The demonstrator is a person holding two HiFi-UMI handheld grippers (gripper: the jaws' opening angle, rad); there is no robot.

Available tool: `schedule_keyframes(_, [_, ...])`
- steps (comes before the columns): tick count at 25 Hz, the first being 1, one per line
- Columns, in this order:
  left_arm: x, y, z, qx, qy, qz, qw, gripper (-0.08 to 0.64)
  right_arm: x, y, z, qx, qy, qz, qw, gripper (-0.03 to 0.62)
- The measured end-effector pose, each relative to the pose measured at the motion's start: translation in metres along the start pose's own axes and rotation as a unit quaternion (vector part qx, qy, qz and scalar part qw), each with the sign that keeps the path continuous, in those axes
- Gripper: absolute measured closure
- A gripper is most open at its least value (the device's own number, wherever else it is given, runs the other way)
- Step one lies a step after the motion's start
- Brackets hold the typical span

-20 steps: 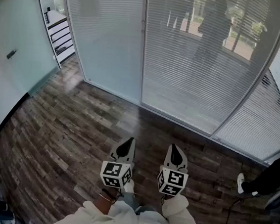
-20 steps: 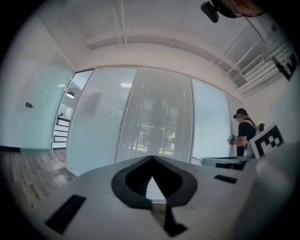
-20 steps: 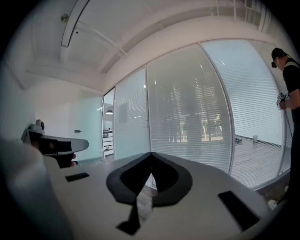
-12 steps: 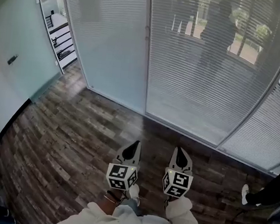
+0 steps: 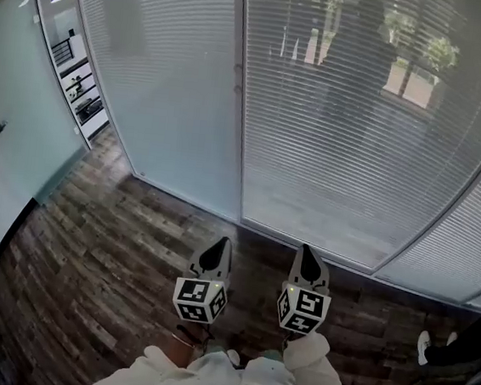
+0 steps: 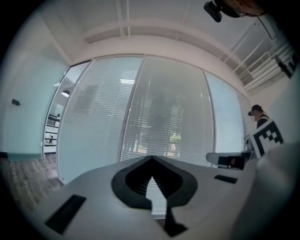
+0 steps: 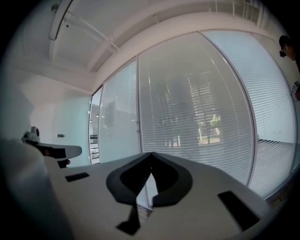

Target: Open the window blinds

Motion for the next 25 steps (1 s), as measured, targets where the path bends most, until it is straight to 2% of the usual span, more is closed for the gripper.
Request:
schedule_keyframes(5, [0.004,0.024,0.079,0.006,0.011,0.001,0.9999,0.560,0.003,-0.017,0.078,0.006,0.012,0.004,1.000,0.583])
schedule_keyframes(12, [0.000,0.044,0.215,-0.006,0.017,-0.003,0.9998,0.560,-0.014,-0.052,0.209,-0.016,0.008,-0.004,1.000,0.583])
schedule_keyframes(19, [-0.046,0.064,0.358,-0.036,-0.020,-0.013,0.9991,0.560,-0.061,-0.085,0.339,-0.068,-0.016,-0.006,0.998,0.583])
schedule_keyframes(25, [-0.056,0.090,0.433,-0.048,-0.025,-0.012,0.9984,0.561,-0.064,-0.110,0.413,-0.049,-0.018,-0.001,0.999,0.583])
Point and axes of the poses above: the fingertips, and each gripper's own axes: z forward along the fingers, y to its left, x out of its underside, the point moved 4 cm from there along -z, backward along the fingers, and after that the axes turned 4 degrees about z, right-handed, at the moved point
